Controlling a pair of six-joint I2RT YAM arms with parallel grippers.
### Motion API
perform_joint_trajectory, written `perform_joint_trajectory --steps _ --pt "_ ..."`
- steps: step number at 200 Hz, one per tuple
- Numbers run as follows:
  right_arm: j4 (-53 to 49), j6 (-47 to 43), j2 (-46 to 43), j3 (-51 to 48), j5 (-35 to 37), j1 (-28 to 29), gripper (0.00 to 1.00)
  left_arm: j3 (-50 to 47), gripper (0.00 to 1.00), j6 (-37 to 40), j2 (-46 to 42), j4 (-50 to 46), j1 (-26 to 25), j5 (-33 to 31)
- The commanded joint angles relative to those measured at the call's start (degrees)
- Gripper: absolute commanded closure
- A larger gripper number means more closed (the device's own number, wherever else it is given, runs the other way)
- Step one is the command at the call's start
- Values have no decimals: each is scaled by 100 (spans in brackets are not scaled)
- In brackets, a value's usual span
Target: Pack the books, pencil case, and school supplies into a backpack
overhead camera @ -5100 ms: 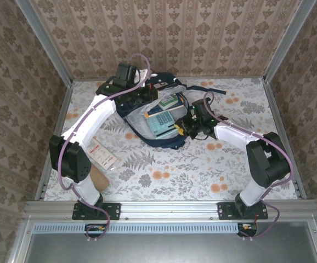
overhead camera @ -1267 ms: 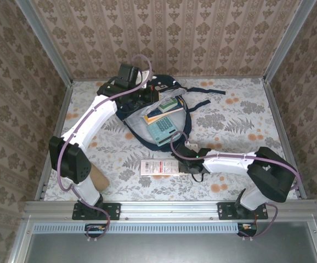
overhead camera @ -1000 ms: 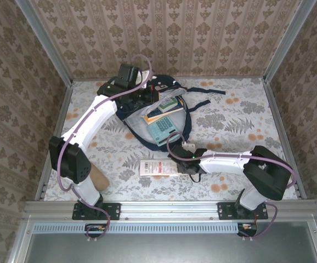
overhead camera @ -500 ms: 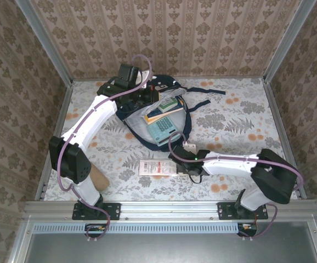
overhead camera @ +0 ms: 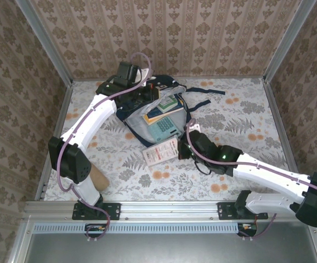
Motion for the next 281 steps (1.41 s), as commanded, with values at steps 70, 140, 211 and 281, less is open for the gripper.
perform_joint_trajectory --steps 70,140,211,281 --pt "1565 -795 1067 1278 -1017 -1328 100 178 100 -22 -417 261 -111 146" --pt "2223 1200 2191 1329 -128 -1694 100 247 100 -66 -439 267 -181 31" --pt "3212 2894 3144 1275 426 -1086 100 528 100 -80 -273 253 -335 34" --pt "3505 4092 4270 1611 526 -305 100 570 100 -59 -207 236 -344 -22"
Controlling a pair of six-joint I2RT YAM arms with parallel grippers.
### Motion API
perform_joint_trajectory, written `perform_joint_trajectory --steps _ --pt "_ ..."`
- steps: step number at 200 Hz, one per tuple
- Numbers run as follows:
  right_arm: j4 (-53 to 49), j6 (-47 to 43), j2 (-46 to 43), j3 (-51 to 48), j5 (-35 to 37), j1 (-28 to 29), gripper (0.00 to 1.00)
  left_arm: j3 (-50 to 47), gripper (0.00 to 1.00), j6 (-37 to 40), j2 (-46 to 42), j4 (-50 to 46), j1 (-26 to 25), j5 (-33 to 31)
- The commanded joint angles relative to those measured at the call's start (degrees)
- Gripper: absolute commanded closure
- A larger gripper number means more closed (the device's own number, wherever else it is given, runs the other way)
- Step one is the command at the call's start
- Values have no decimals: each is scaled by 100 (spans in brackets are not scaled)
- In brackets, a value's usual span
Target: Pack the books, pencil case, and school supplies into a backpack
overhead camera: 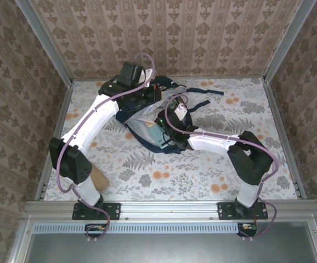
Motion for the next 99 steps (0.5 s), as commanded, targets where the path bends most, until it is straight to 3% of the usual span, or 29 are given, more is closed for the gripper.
perform_joint_trajectory --steps 1,12,35,59,84,99 --pt "366 608 370 138 -275 366 100 391 100 -56 -206 471 -84 293" --pt "406 649 453 132 -365 494 100 380 100 -79 -192 505 -73 295" --pt "444 782 454 -73 -472 640 89 358 100 -116 -156 559 -57 314" --pt "575 664 107 -511 -518 631 72 322 100 -109 -144 592 -47 314" --pt "39 18 -487 -635 -530 609 43 207 100 -130 -155 671 -16 342" --pt "-370 -466 -818 -669 -567 621 38 165 100 -149 -147 697 -5 357"
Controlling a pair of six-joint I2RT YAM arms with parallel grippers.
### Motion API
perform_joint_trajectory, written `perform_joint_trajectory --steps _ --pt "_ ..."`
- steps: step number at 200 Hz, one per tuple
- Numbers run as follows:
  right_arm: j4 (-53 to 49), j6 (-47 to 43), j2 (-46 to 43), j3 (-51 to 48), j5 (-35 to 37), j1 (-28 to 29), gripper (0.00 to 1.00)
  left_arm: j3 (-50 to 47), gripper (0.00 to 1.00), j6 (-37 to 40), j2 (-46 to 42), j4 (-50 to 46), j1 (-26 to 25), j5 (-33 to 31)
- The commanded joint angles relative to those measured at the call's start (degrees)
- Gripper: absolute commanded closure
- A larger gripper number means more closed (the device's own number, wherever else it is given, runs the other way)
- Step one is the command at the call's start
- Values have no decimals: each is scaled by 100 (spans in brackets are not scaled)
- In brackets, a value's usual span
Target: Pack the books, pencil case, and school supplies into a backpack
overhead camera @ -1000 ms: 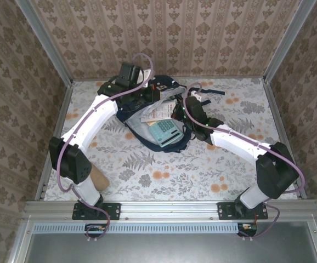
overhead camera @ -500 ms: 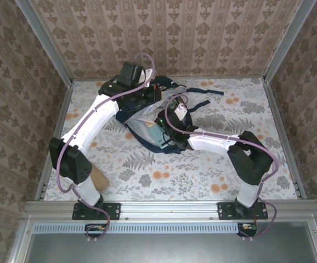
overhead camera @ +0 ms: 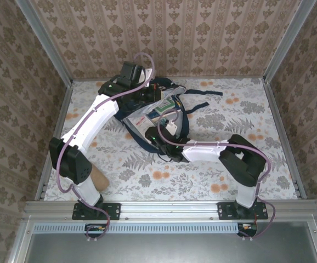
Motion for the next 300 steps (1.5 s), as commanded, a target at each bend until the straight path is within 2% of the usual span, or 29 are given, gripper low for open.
perform_joint_trajectory --steps 1,18,43,73,94,108,125,174,205,236,256,276,300 --pt "-460 -762 -735 -52 -80 -26 38 161 100 -131 -142 654 -13 380" --pt "-643 -1321 -1035 -180 -307 -1 35 167 100 -125 -109 664 -11 411" --pt "-908 -2051 -1266 -248 -747 125 35 203 100 -73 -46 598 15 439" --pt "-1464 -1970 -1319 -360 -686 230 29 170 100 -51 -38 568 67 432" --pt "-1662 -1836 -1479 -561 -423 347 28 169 100 -19 -54 524 90 418" --pt "-2166 -1730 -1616 -565 68 512 27 161 100 -10 -64 507 103 417" --pt "-2586 -1649 -1778 -662 339 584 26 153 100 -9 -84 506 103 417" --pt "-2296 -1795 -1955 -961 314 582 41 110 100 -66 -107 556 95 455" --pt "-2034 -1938 -1477 -623 -94 486 46 63 100 -75 -181 559 42 444" --pt "-1810 -1847 -1066 -410 -265 312 47 -41 100 -75 -285 555 24 397" --pt "-1507 -1756 -882 -407 -468 131 52 -116 100 -92 -325 567 6 393" --pt "-1249 -1782 -740 -286 -638 1 61 -176 100 -97 -367 577 -37 379" --pt "-1412 -1882 -479 100 -727 -75 64 -240 100 -105 -410 602 -55 376"
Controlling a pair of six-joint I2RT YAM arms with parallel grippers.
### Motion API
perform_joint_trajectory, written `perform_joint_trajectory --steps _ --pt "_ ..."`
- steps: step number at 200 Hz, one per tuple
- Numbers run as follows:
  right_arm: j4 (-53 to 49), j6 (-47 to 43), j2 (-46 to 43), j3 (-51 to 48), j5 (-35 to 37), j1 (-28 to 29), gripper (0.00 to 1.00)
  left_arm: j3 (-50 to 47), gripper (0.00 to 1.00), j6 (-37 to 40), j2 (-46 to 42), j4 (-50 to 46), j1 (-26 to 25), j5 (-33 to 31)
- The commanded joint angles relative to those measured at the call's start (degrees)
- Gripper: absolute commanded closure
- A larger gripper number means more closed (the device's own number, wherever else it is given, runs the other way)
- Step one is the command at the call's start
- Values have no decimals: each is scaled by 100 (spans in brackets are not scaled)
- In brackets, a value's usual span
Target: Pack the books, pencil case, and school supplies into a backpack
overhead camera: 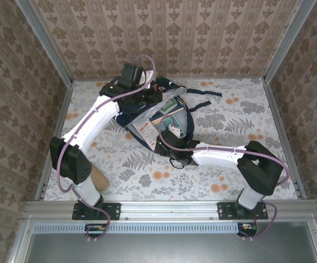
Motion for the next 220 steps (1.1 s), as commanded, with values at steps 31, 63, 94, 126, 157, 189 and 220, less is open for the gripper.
perform_joint_trajectory --steps 31,63,94,126,157,189,220 --pt "-100 -9 646 872 -233 -309 90 -70 100 -120 -407 466 -79 154" --pt "-298 -134 551 1082 -71 -450 98 -112 100 -54 -495 400 -79 113" --pt "-736 -491 627 1448 -11 -758 99 -182 100 -22 -540 425 -62 98" --pt "-967 -852 867 1682 -260 -867 86 -186 100 -50 -511 448 -62 137" --pt "-688 -841 840 1446 -254 -629 90 -193 100 -31 -509 456 -37 134" --pt "-686 -724 833 1292 -248 -374 88 -153 100 -58 -462 480 -18 158" --pt "-947 -736 526 1142 27 -327 47 -115 100 -25 -438 457 25 161"
